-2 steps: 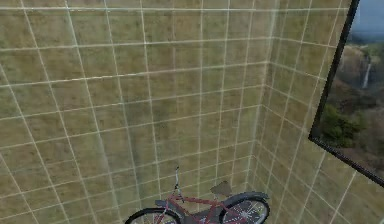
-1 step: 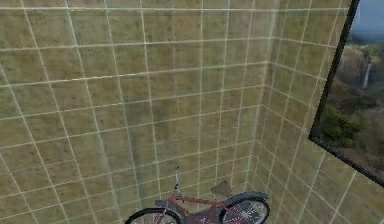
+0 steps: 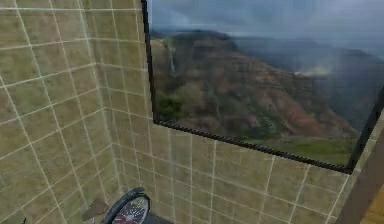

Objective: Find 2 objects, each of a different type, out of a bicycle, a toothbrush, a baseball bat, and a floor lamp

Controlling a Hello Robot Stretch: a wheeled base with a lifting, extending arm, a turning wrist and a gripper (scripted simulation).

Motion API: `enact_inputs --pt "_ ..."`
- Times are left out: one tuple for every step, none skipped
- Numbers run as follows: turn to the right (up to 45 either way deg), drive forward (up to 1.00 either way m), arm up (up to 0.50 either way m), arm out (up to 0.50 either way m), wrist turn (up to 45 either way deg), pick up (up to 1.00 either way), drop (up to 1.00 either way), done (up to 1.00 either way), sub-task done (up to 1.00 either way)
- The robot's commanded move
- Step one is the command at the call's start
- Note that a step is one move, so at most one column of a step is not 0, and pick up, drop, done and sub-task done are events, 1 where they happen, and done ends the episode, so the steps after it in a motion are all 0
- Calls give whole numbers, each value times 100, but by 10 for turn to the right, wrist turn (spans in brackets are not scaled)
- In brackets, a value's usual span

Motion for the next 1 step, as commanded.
enact_inputs --pt "450 0 0 0 0 0 0 0 0"
